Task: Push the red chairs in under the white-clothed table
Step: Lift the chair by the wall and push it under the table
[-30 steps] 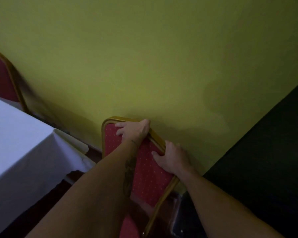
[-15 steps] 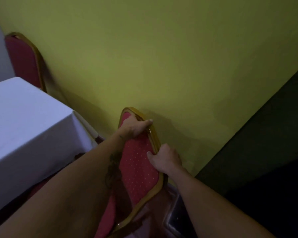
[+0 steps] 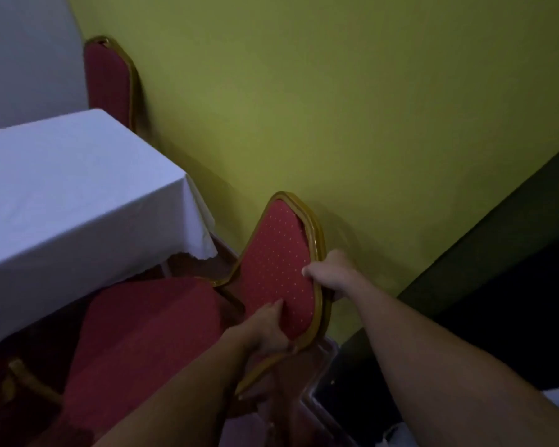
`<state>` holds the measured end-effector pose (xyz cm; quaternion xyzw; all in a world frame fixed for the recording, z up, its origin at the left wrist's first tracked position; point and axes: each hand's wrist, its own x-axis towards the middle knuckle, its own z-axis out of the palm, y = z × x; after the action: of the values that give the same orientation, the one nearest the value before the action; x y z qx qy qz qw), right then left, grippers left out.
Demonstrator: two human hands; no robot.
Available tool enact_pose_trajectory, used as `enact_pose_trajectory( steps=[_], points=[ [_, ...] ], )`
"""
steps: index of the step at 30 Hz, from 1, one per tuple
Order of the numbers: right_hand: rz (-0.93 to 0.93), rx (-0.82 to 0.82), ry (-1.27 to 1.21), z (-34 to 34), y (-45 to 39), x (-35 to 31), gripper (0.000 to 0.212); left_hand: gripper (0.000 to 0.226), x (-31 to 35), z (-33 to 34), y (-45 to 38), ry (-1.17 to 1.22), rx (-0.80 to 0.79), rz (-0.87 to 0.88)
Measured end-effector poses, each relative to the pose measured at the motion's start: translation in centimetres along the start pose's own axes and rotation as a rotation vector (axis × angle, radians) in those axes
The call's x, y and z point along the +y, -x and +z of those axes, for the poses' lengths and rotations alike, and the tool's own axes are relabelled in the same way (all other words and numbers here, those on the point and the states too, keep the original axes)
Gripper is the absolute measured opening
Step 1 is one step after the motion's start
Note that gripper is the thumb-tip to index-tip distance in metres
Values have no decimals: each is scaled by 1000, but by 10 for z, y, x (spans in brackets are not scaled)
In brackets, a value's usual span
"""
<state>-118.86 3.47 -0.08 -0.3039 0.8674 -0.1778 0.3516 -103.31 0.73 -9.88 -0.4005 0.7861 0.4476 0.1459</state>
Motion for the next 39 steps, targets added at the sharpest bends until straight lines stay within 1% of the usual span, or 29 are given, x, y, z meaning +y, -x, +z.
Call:
enact_pose_trajectory(
  steps=[2, 4, 6, 8, 10, 11, 12, 14, 16, 22, 26, 30, 34, 39],
  points=[
    [-51, 38, 13, -10, -10, -14, 17, 136, 7, 13, -11, 19, 7, -62],
    [-115, 85, 36, -18, -23, -31, 18, 148, 14, 22, -18, 82, -34, -113],
    [-139, 67, 53, -25, -41, -46, 20, 157, 19, 34, -24, 173, -30, -138],
    [-97, -25, -65, -27, -54, -54, 21, 161, 20, 46, -21, 261, 50, -102],
    [13, -225, -246, -27, -64, -57, 14, 158, 21, 56, -23, 266, 153, -22],
    [34, -281, -263, -27, -72, -59, 8, 157, 22, 58, -25, 241, 202, 8],
    [23, -280, -251, -25, -80, -60, 5, 155, 23, 57, -28, 224, 242, 29],
    [-33, -197, -261, -22, -88, -59, 13, 148, 25, 57, -32, 230, 283, 40],
    [-80, -121, -290, -20, -93, -61, 12, 144, 26, 56, -34, 227, 306, 59],
    [-148, -44, -388, -20, -83, -67, 15, 138, 13, 31, -10, 158, 321, 141],
    [-144, 25, -431, -19, -63, -70, 15, 133, 0, 17, 13, 145, 334, 183],
    [-119, 56, -465, -7, -38, -70, 7, 127, -18, 8, 40, 134, 318, 224],
    [-103, 123, -533, 9, -14, -74, 7, 122, -40, 0, 65, 117, 295, 233],
    [-88, 145, -567, 37, 14, -85, 6, 118, -69, -9, 98, 65, 298, 224]
  ],
)
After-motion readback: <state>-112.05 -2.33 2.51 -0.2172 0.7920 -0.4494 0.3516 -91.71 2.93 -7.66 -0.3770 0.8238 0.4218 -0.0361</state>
